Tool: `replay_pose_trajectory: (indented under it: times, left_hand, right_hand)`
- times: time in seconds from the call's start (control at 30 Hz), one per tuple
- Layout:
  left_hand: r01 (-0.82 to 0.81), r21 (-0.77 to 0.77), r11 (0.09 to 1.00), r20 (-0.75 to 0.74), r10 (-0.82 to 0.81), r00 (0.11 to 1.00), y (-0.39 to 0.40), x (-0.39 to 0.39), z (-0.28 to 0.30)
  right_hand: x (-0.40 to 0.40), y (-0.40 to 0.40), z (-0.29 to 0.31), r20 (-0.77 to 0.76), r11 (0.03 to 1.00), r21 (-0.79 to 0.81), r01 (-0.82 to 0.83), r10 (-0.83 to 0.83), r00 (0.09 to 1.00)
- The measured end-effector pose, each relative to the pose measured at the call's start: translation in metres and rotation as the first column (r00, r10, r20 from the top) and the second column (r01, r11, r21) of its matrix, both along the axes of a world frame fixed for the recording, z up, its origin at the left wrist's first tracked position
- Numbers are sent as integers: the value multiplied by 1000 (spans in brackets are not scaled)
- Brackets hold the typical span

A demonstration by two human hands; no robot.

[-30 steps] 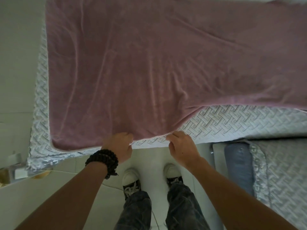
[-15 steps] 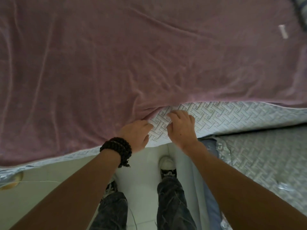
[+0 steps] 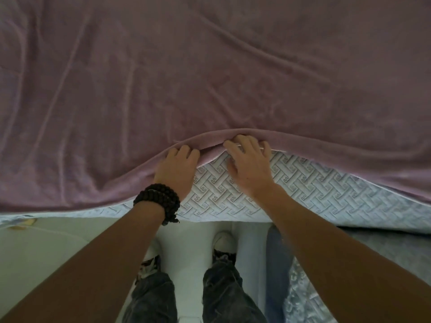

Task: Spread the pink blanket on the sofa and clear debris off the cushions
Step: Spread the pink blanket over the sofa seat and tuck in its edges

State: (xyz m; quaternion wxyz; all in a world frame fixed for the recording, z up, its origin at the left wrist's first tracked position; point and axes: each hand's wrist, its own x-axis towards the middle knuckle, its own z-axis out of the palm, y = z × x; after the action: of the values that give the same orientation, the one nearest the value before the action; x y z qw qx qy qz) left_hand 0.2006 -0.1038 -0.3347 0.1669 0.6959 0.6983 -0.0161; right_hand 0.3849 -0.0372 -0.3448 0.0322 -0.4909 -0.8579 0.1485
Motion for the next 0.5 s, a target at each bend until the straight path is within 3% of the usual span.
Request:
replay_pose_trajectory:
  times: [0.1, 0.3, 0.5]
  left_hand:
    - [-24, 18, 1000, -2, 24, 1000, 0, 0, -2]
    - [-77, -8, 997, 159, 78, 984, -13, 1, -5]
    - [17, -115, 993, 209, 8, 978, -46, 6, -5]
  right_hand:
    - [-5, 5, -6, -30, 997, 62, 49, -47, 998]
    - [-1, 4, -7, -75, 998, 60, 9, -5, 997]
    - [32, -60, -2, -21, 986, -132, -103, 101, 995]
